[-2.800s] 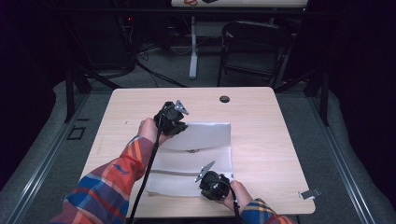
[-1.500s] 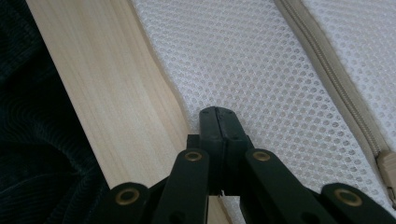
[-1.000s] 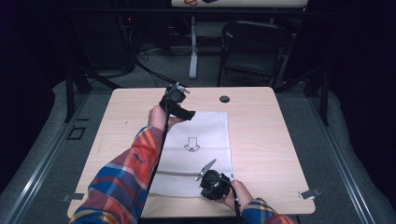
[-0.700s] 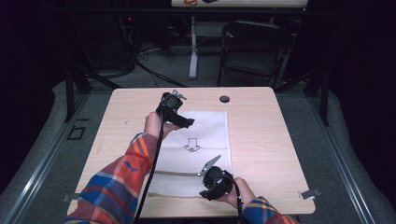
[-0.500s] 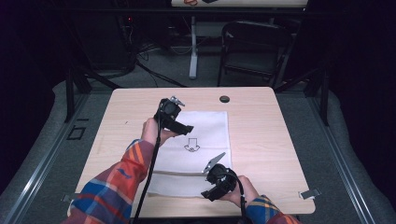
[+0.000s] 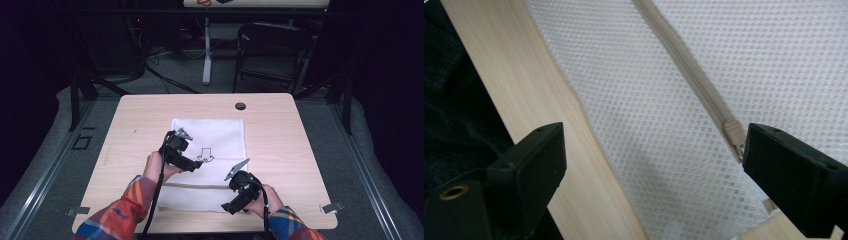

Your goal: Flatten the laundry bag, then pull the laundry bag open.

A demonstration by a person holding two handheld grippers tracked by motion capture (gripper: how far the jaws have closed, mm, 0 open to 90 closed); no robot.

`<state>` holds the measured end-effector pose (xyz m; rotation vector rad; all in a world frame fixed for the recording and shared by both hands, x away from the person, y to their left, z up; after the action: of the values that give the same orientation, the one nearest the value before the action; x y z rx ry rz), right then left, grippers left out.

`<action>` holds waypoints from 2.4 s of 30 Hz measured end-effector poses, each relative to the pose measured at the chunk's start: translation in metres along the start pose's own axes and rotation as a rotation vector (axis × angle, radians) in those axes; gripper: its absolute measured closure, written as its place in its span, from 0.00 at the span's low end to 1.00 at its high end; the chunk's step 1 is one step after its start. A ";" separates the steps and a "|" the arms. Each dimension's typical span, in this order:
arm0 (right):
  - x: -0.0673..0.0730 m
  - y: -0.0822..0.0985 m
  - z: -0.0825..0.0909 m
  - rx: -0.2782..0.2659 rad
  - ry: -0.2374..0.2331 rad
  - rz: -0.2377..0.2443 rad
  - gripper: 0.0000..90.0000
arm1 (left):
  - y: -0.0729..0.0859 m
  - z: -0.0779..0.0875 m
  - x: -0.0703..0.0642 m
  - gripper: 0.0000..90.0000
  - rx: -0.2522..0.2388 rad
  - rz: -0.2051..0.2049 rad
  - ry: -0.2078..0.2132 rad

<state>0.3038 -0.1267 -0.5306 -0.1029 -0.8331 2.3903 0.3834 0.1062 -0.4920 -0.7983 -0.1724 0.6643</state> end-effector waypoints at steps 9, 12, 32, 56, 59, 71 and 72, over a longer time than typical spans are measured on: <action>-0.011 0.003 0.006 -0.001 0.025 -0.011 0.02 | 0.014 -0.001 -0.008 0.09 0.031 -0.007 0.020; -0.015 0.004 0.009 -0.015 0.037 -0.019 0.02 | 0.016 -0.006 -0.013 0.07 0.053 -0.017 0.037; -0.029 0.004 0.022 -0.066 0.101 -0.037 0.20 | 0.018 -0.022 -0.034 0.09 -0.002 -0.047 0.085; -0.054 0.018 0.007 0.024 0.125 -0.114 0.97 | 0.015 -0.073 -0.071 0.35 -0.007 -0.141 0.225; -0.053 0.018 0.003 0.024 0.124 -0.113 1.00 | 0.014 -0.080 -0.072 0.42 -0.007 -0.143 0.241; -0.057 0.021 -0.005 0.055 0.122 -0.127 1.00 | 0.010 -0.113 -0.088 0.72 0.055 -0.191 0.300; -0.057 0.021 -0.006 0.050 0.123 -0.130 1.00 | 0.011 -0.116 -0.089 0.73 0.061 -0.188 0.303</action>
<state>0.3410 -0.1690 -0.5544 -0.1691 -0.7005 2.2560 0.3528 -0.0126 -0.5714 -0.8035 0.0482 0.3643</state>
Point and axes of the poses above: each handheld gripper's, and its own axes: z roughly backward along the jaws, y roughly out of its underside, x roughly to its left, the point moved 1 cm from there along -z, roughly forward along the jaws, and after that the axes turned 9 degrees about -x, right-handed, at the moved point
